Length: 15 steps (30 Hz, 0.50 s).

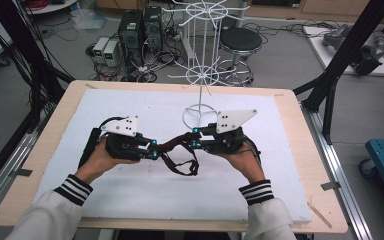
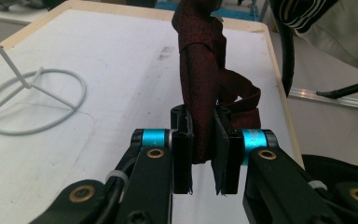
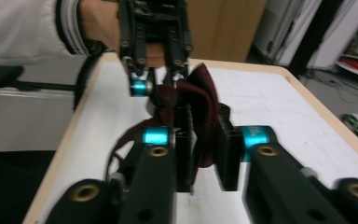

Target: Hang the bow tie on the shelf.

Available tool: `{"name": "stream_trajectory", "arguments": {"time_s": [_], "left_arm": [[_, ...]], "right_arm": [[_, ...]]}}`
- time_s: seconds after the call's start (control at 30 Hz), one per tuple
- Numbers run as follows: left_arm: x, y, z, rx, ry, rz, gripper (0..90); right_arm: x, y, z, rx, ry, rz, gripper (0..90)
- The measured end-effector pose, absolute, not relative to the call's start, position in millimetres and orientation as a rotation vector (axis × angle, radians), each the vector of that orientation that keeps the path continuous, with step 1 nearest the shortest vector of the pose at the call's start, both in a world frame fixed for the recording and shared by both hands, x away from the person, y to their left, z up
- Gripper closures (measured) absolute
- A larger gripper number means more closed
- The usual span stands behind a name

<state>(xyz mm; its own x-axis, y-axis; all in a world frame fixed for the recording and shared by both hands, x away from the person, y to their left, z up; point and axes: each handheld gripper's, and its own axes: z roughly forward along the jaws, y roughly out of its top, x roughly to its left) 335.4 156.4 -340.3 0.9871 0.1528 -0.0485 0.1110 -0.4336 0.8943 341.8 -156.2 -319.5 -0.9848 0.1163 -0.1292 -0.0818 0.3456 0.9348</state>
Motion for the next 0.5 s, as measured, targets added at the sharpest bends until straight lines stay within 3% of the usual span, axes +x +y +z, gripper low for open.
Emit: {"name": "stream_trajectory", "arguments": {"time_s": [0.13,0.27,0.3,0.33,0.37,0.4,0.43,0.5], "left_arm": [[335.4,156.2,-340.7,2.017,0.186,0.032,78.6],[336.5,157.0,-341.0,1.996,0.210,0.042,69.5],[336.7,157.7,-340.7,1.984,0.214,0.050,59.6],[337.5,158.7,-341.1,1.965,0.198,0.031,39.3],[337.3,159.9,-341.6,1.932,0.181,0.025,31.3],[335.0,161.1,-342.0,1.890,0.183,0.087,31.3],[332.7,161.2,-342.5,1.860,0.208,0.150,2.8],[333.1,163.6,-341.4,1.857,0.232,0.179,2.3]], "right_arm": [[341.9,-156.6,-318.7,0.034,2.437,1.709,84.7],[341.3,-156.6,-318.3,0.046,2.439,1.710,84.7],[341.3,-156.9,-318.2,0.051,2.434,1.709,84.7],[340.9,-158.7,-317.6,0.072,2.429,1.702,84.7],[341.8,-159.8,-317.1,0.070,2.416,1.707,84.7],[341.8,-159.8,-317.1,0.070,2.416,1.707,84.7],[341.7,-163.2,-315.9,0.092,2.402,1.705,84.7],[341.9,-164.9,-315.2,0.107,2.385,1.703,84.7]]}}
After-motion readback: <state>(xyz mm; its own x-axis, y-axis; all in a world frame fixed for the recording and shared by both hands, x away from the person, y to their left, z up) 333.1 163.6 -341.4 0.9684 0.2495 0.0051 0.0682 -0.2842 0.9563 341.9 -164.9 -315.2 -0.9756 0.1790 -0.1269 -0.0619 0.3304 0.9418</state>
